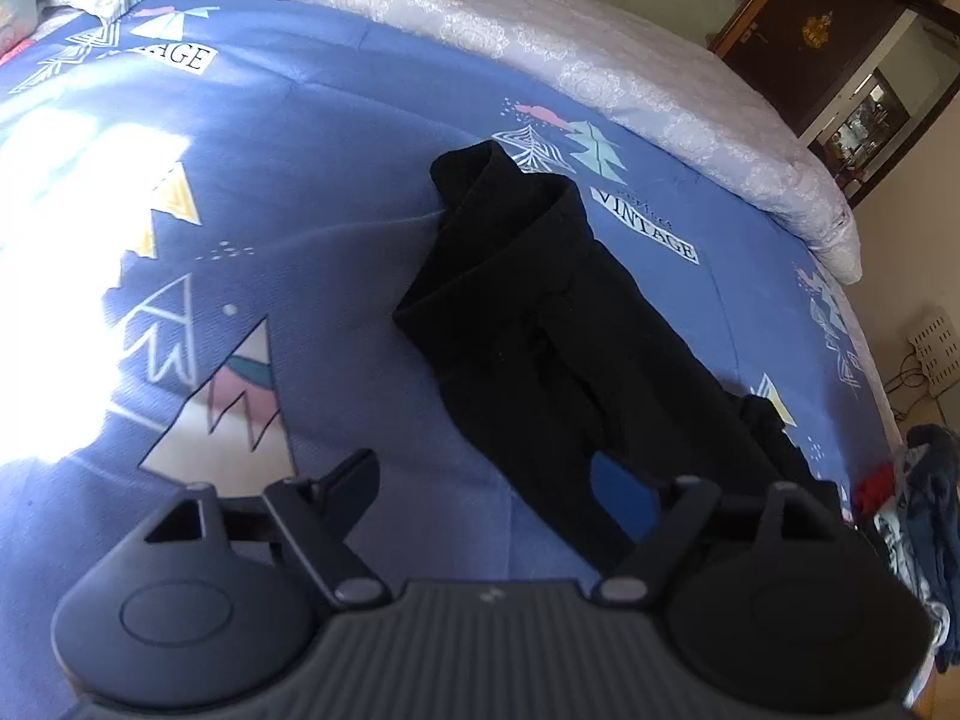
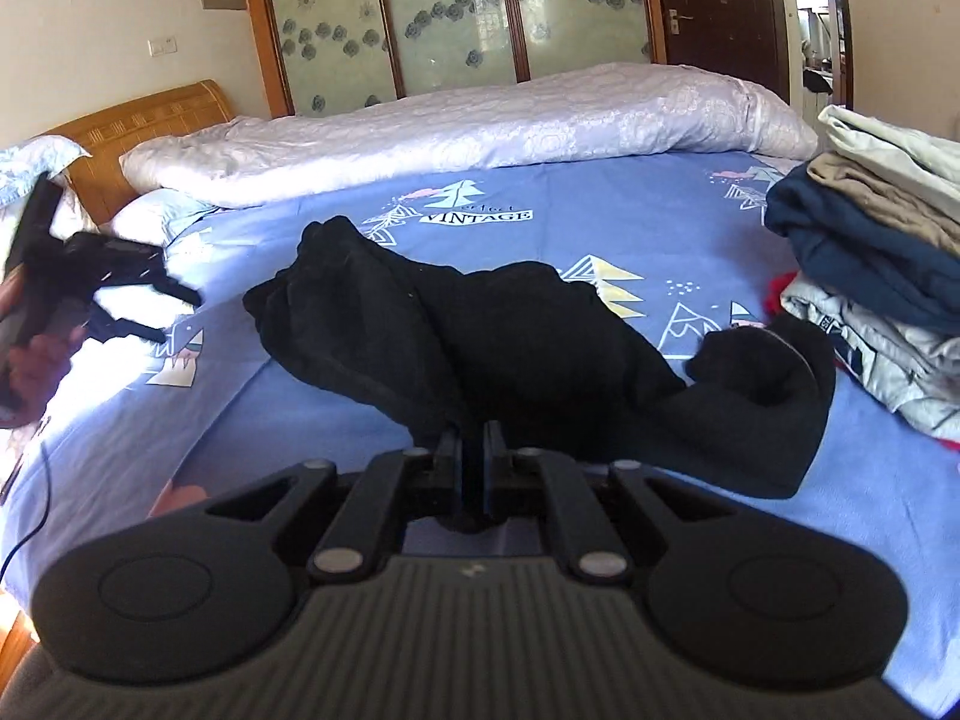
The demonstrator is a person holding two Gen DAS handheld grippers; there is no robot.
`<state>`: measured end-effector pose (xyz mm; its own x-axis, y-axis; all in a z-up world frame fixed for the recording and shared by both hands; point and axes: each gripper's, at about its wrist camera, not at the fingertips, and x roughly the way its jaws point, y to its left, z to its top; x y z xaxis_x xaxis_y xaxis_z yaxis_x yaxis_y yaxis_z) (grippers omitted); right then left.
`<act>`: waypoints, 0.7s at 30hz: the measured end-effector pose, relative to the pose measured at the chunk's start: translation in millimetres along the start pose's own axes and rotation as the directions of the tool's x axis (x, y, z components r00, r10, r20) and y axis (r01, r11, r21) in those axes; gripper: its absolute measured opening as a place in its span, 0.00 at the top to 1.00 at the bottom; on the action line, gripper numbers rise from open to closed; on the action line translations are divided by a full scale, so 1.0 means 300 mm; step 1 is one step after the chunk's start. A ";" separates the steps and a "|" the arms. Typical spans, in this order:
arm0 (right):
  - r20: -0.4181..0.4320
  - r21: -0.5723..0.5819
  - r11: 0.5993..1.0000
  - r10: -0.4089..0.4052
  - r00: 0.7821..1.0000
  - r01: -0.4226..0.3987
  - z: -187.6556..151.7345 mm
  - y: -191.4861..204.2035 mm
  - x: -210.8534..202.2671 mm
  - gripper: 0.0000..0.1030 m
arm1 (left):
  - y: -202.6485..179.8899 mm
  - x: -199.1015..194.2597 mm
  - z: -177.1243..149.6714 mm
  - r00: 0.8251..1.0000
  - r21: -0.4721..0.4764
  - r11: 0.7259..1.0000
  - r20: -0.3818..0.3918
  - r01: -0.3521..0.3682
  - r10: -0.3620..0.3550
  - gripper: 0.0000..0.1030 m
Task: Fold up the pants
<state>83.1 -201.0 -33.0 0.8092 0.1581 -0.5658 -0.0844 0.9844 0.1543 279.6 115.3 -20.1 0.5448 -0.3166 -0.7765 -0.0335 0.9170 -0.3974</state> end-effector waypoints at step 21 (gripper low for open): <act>-0.002 -0.115 0.982 0.151 0.989 -0.150 0.006 0.076 -0.166 0.92 | 0.349 -0.527 -0.259 0.998 -0.208 0.978 0.062 0.008 0.005 0.94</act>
<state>42.0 -186.6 0.2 0.7861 0.3051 -0.5376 -0.2715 0.9517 0.1431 125.0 242.6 23.0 0.5955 -0.2965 -0.7466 -0.2028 0.8438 -0.4969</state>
